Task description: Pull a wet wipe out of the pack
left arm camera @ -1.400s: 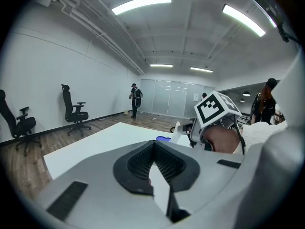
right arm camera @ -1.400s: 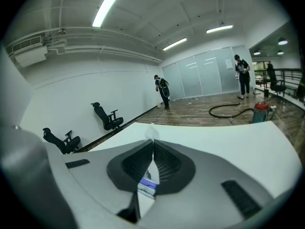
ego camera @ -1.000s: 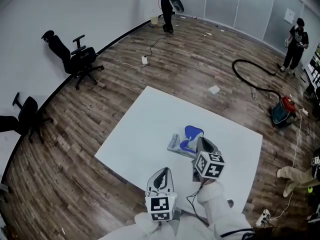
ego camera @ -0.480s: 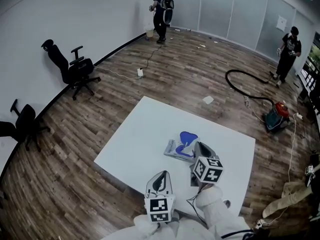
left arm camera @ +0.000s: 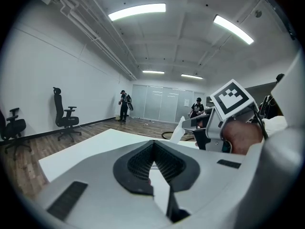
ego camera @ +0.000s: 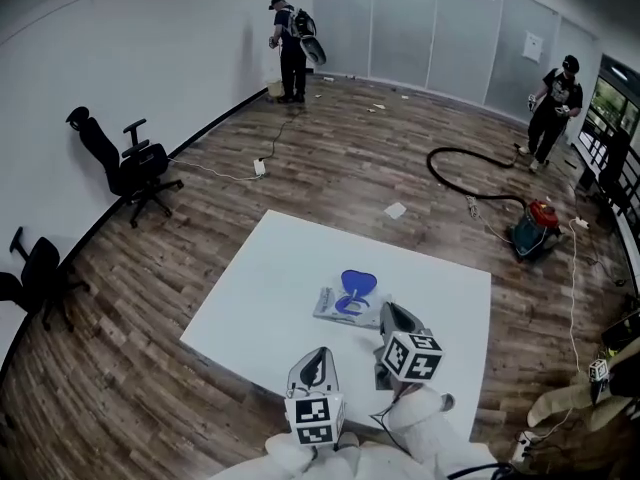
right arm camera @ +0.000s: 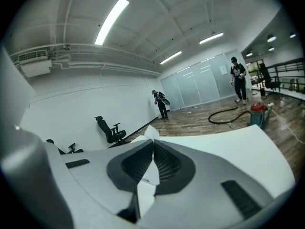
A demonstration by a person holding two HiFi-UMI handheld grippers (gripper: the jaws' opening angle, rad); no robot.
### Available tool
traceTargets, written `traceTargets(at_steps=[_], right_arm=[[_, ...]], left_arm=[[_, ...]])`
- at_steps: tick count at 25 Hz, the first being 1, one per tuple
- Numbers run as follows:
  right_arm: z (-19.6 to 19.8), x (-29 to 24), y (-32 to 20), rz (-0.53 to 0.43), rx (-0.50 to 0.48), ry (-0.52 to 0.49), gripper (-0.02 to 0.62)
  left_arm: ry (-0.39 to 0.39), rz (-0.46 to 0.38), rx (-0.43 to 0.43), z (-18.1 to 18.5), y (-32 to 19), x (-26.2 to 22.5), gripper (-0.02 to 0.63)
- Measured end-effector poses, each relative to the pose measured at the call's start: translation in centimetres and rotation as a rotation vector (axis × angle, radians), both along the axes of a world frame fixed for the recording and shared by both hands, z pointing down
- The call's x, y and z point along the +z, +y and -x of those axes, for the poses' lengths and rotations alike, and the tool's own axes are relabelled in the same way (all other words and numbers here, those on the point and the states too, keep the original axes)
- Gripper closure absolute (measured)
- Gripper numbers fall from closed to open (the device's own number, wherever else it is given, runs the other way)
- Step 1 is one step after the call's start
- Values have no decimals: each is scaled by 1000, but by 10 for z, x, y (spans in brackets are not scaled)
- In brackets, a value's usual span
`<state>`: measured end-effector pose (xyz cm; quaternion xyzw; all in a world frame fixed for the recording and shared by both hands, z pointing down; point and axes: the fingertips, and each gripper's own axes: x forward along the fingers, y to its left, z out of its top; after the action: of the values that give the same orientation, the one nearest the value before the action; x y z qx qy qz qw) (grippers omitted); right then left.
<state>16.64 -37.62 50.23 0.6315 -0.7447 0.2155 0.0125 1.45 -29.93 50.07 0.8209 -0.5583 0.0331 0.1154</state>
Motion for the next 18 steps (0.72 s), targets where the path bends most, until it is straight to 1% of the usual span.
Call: traceTargets(at_steps=[5,14,18], right_arm=[[-12,12,26,18,27,-6,580],[-26,29,61,47,68,-13,580],[-33,39,78,63,84,-1,580]], left_arm=[[2,13,42,-14,5,5,609],[-7,41,81,-27,2,18,609],[-9,52,109,-40,-2,22,609]])
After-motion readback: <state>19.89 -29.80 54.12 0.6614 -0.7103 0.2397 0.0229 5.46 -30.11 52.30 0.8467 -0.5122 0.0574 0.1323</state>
